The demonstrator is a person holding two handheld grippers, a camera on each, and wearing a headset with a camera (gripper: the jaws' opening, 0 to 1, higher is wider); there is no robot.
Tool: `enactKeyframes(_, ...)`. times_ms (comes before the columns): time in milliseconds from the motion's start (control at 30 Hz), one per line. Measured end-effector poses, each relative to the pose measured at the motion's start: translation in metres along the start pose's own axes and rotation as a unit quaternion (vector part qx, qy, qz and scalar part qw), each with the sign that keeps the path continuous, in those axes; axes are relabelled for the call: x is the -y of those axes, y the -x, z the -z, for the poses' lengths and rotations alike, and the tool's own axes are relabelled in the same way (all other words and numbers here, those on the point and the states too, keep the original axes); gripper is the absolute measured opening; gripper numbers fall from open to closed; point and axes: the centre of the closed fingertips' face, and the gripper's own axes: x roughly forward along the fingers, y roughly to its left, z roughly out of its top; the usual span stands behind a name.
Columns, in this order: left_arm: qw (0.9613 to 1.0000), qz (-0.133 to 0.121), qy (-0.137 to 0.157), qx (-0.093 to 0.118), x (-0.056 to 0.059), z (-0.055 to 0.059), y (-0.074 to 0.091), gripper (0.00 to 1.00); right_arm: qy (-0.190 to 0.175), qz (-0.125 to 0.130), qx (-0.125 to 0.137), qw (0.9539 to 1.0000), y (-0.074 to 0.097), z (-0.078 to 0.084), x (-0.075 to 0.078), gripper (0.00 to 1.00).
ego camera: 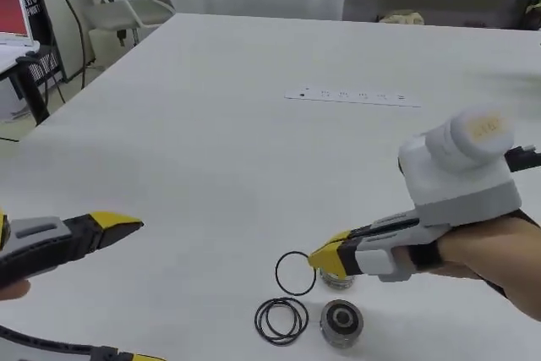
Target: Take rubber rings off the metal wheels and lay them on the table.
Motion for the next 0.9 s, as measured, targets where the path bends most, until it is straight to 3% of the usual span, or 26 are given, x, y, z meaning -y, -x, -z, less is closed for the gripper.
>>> enactKeyframes(167, 0.9997, -0.007, 0.022, 0.000, -0.004, 0.003, 0.000, 0.89, 0.018, -0.004, -0.020, 0.9996, -0.008, 0.007, -0.006, 0.00)
enactKeyframes(400, 0.9997, -0.010, 0.021, -0.007, -0.004, 0.007, 0.000, 0.87, 0.034, -0.009, -0.044, 0.9984, -0.018, 0.016, -0.010, 0.00)
enactKeyframes(700, 0.9995, -0.013, 0.029, -0.005, -0.006, 0.007, 0.001, 0.86, 0.060, 0.018, -0.059, 0.9963, -0.023, 0.021, 0.000, 0.00)
enactKeyframes(900, 0.9995, -0.014, 0.029, -0.005, -0.006, 0.007, 0.001, 0.86, 0.064, 0.030, -0.056, 0.9960, -0.021, 0.020, 0.006, 0.00)
